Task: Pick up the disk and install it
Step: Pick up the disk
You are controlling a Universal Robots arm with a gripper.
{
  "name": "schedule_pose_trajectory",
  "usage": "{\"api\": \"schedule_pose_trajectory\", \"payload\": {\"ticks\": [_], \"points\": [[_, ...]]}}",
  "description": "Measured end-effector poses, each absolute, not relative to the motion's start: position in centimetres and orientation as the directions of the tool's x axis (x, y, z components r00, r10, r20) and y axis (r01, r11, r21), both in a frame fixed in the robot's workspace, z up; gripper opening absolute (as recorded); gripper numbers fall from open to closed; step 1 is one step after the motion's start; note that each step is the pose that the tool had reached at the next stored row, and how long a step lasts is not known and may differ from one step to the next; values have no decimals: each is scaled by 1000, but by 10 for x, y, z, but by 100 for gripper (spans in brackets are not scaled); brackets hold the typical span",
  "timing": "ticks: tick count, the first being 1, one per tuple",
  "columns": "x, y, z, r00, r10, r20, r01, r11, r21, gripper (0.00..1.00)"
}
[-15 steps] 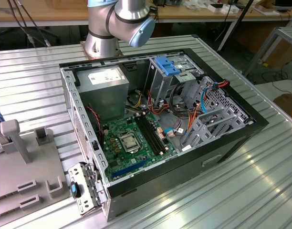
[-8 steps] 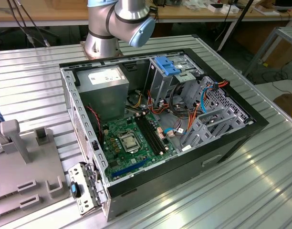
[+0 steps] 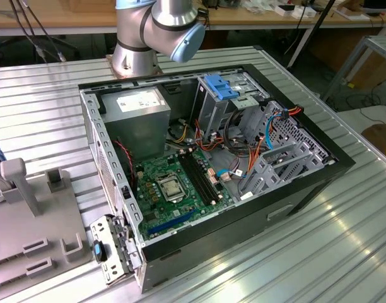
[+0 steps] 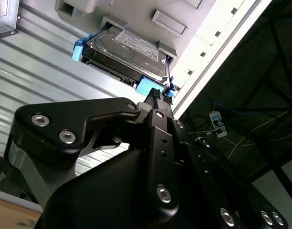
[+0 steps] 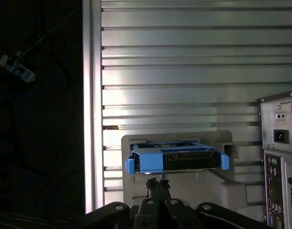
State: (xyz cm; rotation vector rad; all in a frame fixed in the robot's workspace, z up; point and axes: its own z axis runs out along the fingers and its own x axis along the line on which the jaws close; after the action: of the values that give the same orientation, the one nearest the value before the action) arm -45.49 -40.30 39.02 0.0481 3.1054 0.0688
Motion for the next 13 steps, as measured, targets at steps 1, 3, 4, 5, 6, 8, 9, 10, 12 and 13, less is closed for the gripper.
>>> {"api": "schedule_pose_trajectory", "payload": {"ticks": [1, 3, 4, 5, 6, 8, 9, 10, 12, 13], "points": [[-455, -403, 390, -999, 31, -34, 29, 999, 45, 11], [-455, -403, 390, -999, 22, -34, 20, 999, 45, 11], [-455, -403, 390, -999, 4, -34, 2, 999, 45, 11], [-455, -403, 390, -999, -10, -34, -11, 999, 45, 11], [-455, -403, 390, -999, -29, -34, -30, 999, 45, 11], [-455, -403, 390, -997, -66, -34, -67, 997, 45, 11], [-455, -403, 390, -996, -84, -34, -85, 995, 45, 11], [-455, -403, 390, -995, -99, -34, -100, 994, 45, 11], [-455, -403, 390, -990, -138, -34, -140, 989, 45, 11], [-455, -403, 390, -986, -161, -34, -162, 986, 44, 11]]}}
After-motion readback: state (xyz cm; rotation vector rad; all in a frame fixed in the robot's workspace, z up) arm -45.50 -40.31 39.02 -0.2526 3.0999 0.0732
